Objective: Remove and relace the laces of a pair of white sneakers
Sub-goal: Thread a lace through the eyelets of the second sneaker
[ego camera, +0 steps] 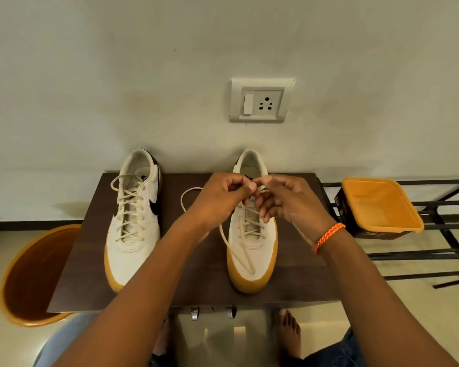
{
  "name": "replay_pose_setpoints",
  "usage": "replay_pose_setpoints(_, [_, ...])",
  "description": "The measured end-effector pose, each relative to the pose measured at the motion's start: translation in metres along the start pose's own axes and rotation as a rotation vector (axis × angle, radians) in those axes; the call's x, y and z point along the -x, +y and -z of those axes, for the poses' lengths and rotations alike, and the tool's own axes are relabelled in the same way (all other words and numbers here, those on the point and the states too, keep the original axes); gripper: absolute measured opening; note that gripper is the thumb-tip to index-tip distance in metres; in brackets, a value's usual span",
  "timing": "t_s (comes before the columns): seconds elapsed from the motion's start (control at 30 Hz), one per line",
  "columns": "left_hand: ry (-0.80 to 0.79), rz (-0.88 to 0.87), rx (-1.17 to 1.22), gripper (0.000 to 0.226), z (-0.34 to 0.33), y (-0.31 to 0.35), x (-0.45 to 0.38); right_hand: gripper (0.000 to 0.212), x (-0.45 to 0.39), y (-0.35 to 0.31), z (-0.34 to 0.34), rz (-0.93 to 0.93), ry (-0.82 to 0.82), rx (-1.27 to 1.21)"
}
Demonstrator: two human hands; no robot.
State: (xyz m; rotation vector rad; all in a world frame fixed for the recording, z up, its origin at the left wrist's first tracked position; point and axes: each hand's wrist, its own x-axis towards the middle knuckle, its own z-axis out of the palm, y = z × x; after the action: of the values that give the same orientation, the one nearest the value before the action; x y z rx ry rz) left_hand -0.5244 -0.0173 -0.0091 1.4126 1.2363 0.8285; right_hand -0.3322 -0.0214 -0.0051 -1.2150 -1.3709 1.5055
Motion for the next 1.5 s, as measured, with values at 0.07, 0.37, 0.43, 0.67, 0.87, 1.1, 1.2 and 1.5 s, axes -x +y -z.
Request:
replay_pose_setpoints(0.07, [0.036,-0.002,-0.001,0.015,-0.001,-0.003,-0.002,0.017,-0.001,0.004,0.003,0.062,0.082,0.119])
replay_pose_setpoints(0.37, [0.247,-0.031,-0.222,0.01,-0.011,-0.014,-0.005,0.005,-0.003,0.007,-0.005,0.143,0.292,0.447])
replay_pose_setpoints(0.43, [0.25,-0.028,-0.239,0.012,-0.012,-0.015,-0.006,0.001,-0.003,0.007,-0.004,0.115,0.273,0.432])
replay_pose_setpoints(0.67, [0.336,-0.118,-0.797,0.015,-0.015,-0.013,0.0,0.024,-0.005,0.012,-0.003,0.051,0.355,0.517])
replay_pose_setpoints(0.87, [0.28,-0.142,-0.902,0.015,-0.027,-0.019,0.003,0.025,-0.005,0.018,-0.002,-0.128,0.329,0.578])
replay_pose_setpoints(1.1, [0.287,-0.1,-0.921,0.016,-0.028,-0.019,0.002,0.024,-0.006,0.019,-0.004,-0.189,0.286,0.583])
replay_pose_setpoints(1.2, [0.28,-0.094,-0.933,0.016,-0.031,-0.019,0.001,0.024,-0.005,0.02,-0.005,-0.188,0.282,0.587])
replay_pose_setpoints(1.5, [0.286,-0.037,-0.897,0.02,-0.037,-0.017,-0.001,0.027,-0.007,0.023,-0.004,-0.176,0.295,0.61])
